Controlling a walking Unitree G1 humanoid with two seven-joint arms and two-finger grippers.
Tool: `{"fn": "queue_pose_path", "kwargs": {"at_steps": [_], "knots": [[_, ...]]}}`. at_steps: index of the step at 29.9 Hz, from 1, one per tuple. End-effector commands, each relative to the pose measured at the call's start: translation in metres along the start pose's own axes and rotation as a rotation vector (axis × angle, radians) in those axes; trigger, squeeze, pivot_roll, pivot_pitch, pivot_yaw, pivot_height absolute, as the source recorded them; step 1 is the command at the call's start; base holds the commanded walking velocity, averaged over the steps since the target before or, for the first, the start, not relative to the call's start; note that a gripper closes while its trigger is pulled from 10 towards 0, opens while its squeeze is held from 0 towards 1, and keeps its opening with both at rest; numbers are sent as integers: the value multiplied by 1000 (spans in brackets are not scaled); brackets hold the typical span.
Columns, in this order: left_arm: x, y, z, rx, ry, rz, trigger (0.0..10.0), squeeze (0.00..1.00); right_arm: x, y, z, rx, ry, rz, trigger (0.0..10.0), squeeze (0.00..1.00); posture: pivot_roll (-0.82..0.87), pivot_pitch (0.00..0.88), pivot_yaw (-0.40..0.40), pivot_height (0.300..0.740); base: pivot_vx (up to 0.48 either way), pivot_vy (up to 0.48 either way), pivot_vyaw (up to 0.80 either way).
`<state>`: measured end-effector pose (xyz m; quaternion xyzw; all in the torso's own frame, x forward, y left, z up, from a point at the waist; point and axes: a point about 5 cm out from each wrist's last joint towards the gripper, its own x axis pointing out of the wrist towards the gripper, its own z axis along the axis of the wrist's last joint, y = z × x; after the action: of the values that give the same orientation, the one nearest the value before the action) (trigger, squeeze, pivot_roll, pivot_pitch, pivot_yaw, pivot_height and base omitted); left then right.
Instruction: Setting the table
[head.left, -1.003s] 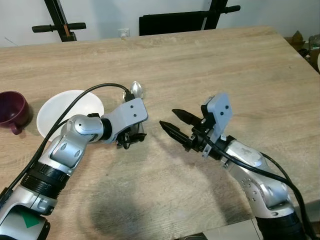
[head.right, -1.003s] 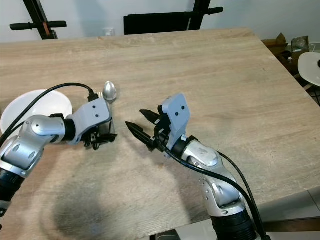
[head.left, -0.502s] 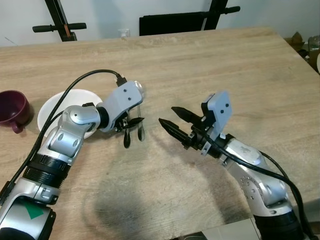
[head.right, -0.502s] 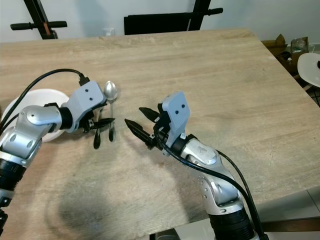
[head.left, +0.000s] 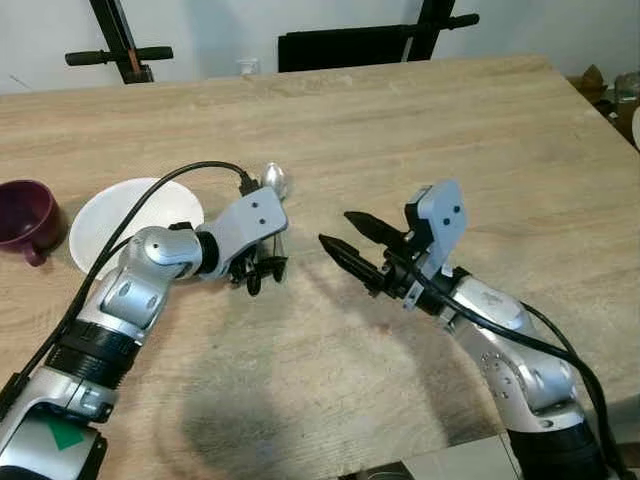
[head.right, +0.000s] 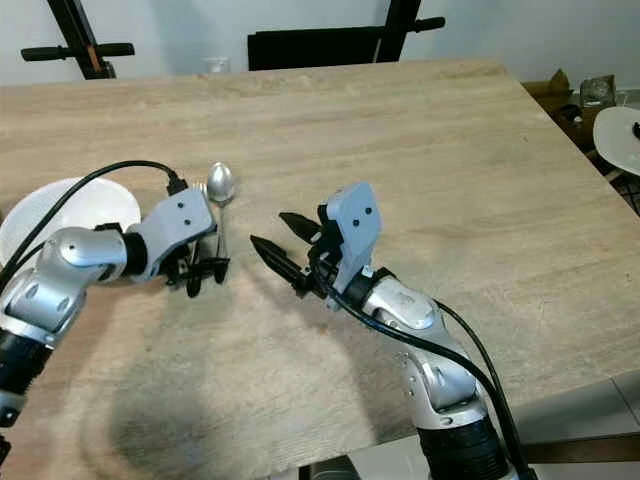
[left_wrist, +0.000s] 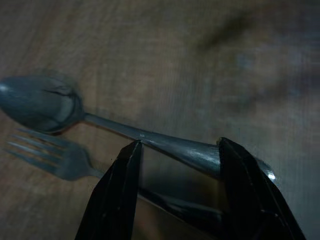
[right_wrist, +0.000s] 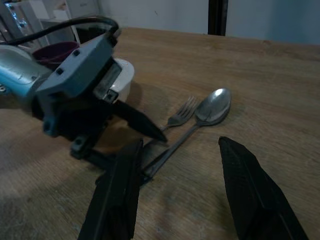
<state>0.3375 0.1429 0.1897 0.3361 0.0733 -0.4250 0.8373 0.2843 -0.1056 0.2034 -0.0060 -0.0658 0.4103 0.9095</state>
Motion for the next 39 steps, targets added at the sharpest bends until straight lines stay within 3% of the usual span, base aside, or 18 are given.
{"fn": "queue_pose_path", "kwargs": {"at_steps": [1,21,28,32,33,34,38,39], "knots": [[0,-10,-8,-8,34,-49,10000,0,-1,0,-3,9,8,-1,10000,0,0,124,42,740,0,0,0],[-1,-21,-2,-57,-11,-92,10000,0,0,-1,-3,11,7,0,10000,0,4,122,40,740,0,0,0],[-5,-18,8,-125,-68,-81,10000,0,1,-2,-3,9,3,-2,10000,0,4,117,40,740,0,0,0],[-15,-5,18,-130,-127,-9,10000,0,1,-2,-1,6,-3,-6,10000,0,4,118,40,740,0,0,0],[-19,0,23,-140,-159,26,10000,0,1,-3,-1,7,-7,-11,10000,0,3,118,38,740,0,0,0],[-28,12,34,-160,-227,144,10000,0,1,-4,1,13,-27,-41,10000,0,2,118,37,740,0,0,0],[-31,17,38,-170,-251,202,10000,0,1,-5,2,12,-38,-59,10000,0,2,118,37,740,0,0,0],[-36,24,41,-199,-281,296,10000,0,1,-6,2,19,-52,-88,10000,0,2,117,36,740,0,0,0]]}}
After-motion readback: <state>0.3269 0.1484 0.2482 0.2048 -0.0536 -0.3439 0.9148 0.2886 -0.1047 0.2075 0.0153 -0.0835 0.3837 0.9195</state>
